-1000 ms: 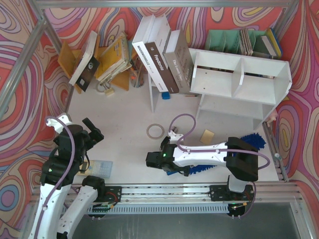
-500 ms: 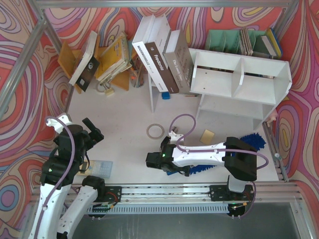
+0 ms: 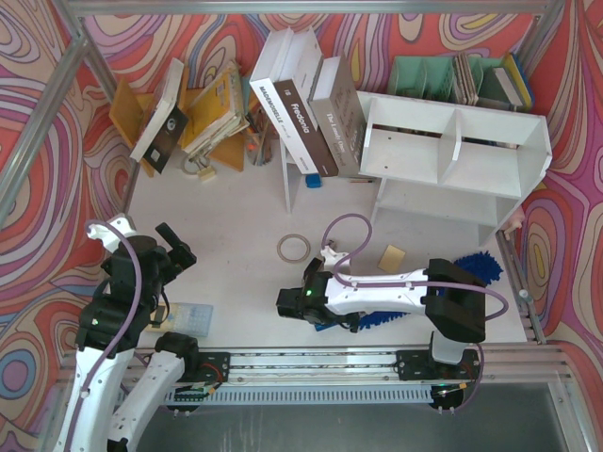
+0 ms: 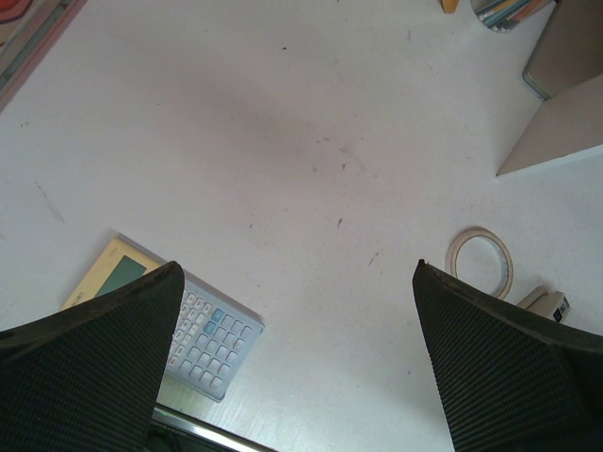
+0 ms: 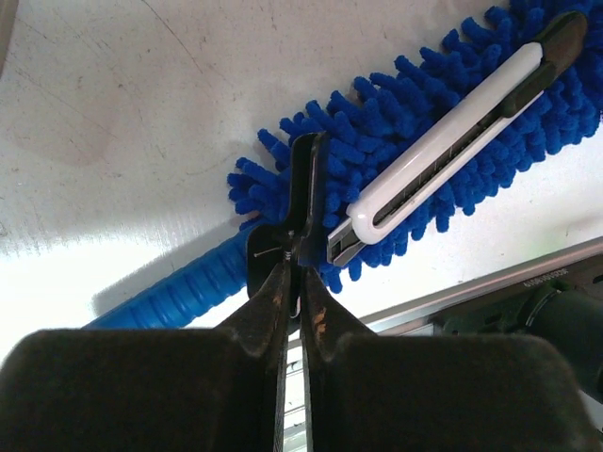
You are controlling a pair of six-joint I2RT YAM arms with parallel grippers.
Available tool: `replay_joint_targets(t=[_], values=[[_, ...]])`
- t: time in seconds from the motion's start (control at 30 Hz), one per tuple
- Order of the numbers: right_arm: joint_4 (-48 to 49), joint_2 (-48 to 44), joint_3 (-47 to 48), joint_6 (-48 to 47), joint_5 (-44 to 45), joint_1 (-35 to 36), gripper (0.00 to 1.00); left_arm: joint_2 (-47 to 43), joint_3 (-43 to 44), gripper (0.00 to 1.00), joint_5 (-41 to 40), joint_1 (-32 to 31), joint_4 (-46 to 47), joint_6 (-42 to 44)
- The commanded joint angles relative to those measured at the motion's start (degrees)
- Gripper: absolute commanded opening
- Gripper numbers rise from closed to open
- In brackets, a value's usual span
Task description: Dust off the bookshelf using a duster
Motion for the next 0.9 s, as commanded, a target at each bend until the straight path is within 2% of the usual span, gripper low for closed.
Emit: replay_joint_targets(t=[0.0, 0.7, 0.87], values=[[-3.6, -1.0, 1.9, 2.6, 2.8, 0.3, 0.15, -0.1, -0.8, 0.98, -0.4, -0.1, -0.9, -0.6], [-7.9, -4.8, 6.7, 2.4, 6.3, 0.2, 0.11, -0.3, -0.8, 0.98, -0.8, -0.1, -1.0, -0.7], [-4.0, -5.4, 8.8, -1.8, 7.5, 0.3, 0.11, -0.5, -0.8, 0.98, -0.8, -0.1, -1.0, -0.7]])
